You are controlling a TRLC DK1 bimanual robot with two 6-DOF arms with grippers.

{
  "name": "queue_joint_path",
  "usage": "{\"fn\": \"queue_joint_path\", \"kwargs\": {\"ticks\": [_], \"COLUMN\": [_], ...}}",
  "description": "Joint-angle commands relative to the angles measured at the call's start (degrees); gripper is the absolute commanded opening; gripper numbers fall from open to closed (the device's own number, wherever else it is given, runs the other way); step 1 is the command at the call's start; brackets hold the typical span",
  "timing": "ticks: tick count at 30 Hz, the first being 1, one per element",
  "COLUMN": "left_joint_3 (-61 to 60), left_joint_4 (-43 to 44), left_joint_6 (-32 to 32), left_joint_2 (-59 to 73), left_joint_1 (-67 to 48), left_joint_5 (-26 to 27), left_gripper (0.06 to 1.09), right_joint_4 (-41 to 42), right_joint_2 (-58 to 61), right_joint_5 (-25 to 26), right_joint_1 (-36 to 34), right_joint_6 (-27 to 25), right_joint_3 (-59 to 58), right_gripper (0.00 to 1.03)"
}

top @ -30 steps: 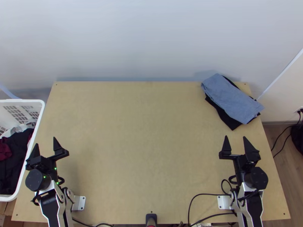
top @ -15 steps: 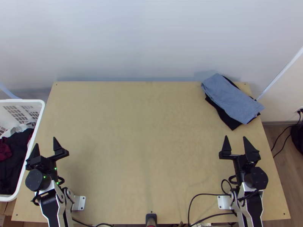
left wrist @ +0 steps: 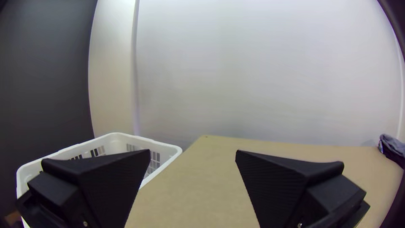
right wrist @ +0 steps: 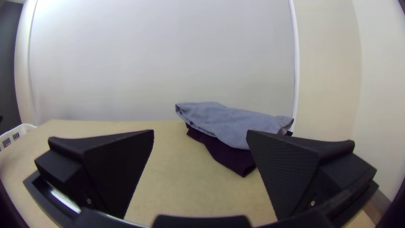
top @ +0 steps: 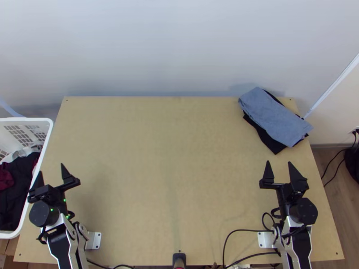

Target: Fold the t-shirt

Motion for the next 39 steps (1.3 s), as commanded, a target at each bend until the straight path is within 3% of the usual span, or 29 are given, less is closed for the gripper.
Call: {"fn": "queue_joint_path", "kwargs": {"ticks": [1,5,13,24,28,39], "left_joint_3": [-2.1,-1.0,15.4,55.2,69.8,108.2], "left_joint_4": [-0.4,1.2,-12.6,-30.3,-40.2,-72.8], "left_joint_6": [2.3,4.8,3.8,-4.1,-5.2,-6.2], "left_joint_2": [-0.3,-0.3,5.8,46.8,63.4,105.7], "left_joint_1": [3.2,8.8,9.8,14.4,22.1,34.0], "left_joint_5": [-0.2,0.0,0.6,1.8,9.7,19.9], "left_gripper": [1.04,1.04,1.04,1.04,1.04,1.04], "right_joint_4": [-1.3,-1.3,-1.3,-1.3,-1.3,-1.3], "right_joint_2": [-0.3,-0.3,-0.3,-0.3,-0.3,-0.3], "right_joint_5": [0.3,0.3,0.3,0.3,0.3,0.3], "right_joint_1": [-0.2,-0.2,-0.2,-0.2,-0.2,-0.2], "right_joint_6": [-1.0,-1.0,-1.0,-1.0,-1.0,-1.0], "right_joint_3": [-0.2,-0.2,-0.2,-0.2,-0.2,-0.2], "right_gripper": [0.99,0.99,0.99,0.99,0.99,0.99]}}
